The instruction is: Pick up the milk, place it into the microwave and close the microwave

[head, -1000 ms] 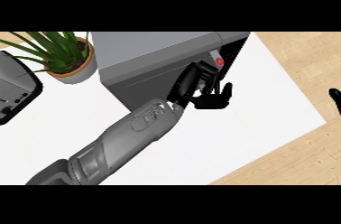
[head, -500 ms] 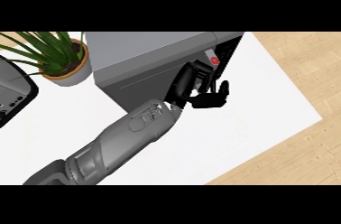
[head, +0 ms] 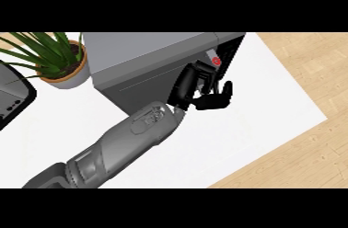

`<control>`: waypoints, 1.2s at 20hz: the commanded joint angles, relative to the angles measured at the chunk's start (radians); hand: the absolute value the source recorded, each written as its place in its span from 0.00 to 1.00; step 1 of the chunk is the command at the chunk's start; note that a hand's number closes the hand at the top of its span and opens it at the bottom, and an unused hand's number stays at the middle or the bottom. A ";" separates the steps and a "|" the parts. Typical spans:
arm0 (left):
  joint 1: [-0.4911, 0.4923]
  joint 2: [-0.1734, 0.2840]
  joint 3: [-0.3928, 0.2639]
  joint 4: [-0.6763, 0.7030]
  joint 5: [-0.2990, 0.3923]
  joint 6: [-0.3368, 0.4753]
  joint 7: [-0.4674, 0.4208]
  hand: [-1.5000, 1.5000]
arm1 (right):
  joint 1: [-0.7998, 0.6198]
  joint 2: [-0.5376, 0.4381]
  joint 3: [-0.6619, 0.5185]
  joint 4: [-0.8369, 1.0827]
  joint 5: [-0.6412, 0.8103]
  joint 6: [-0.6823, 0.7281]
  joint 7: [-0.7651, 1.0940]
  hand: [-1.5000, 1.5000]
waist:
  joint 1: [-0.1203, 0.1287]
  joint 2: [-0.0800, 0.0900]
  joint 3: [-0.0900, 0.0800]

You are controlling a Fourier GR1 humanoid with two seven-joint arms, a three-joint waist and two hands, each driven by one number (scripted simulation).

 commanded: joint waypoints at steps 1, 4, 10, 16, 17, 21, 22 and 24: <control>-0.099 -0.060 0.012 0.055 0.008 -0.019 0.010 1.00 | -0.008 -0.017 -0.011 0.007 -0.024 0.011 0.013 0.00 | -0.025 0.015 0.003; -0.098 -0.060 0.003 0.047 0.017 -0.003 0.009 1.00 | -0.020 -0.026 -0.015 0.011 -0.039 0.016 0.020 0.00 | -0.028 0.015 0.003; -0.103 -0.060 -0.001 0.045 0.031 0.020 0.000 1.00 | -0.034 -0.037 -0.030 0.021 -0.070 0.014 0.033 0.00 | -0.036 0.013 0.003; -0.049 -0.060 0.093 0.099 0.089 0.171 0.005 1.00 | -0.040 -0.046 -0.053 0.032 -0.104 0.017 0.040 0.00 | 0.015 0.009 0.002; -0.047 -0.061 0.097 0.114 0.091 0.182 0.003 1.00 | -0.034 -0.048 -0.056 0.032 -0.109 0.018 0.044 0.00 | 0.019 0.008 0.002; -0.050 -0.063 0.113 0.155 0.111 0.186 -0.004 1.00 | -0.032 -0.062 -0.093 0.032 -0.115 0.003 0.048 0.00 | 0.039 0.006 0.001; -0.048 -0.063 0.105 0.164 0.115 0.162 -0.002 1.00 | -0.046 -0.064 -0.107 0.031 -0.125 -0.004 0.045 0.00 | 0.054 0.010 0.000; -0.046 -0.048 0.092 0.181 0.125 0.137 -0.006 1.00 | -0.033 -0.068 -0.121 0.023 -0.127 -0.010 0.049 0.00 | 0.068 0.006 -0.001</control>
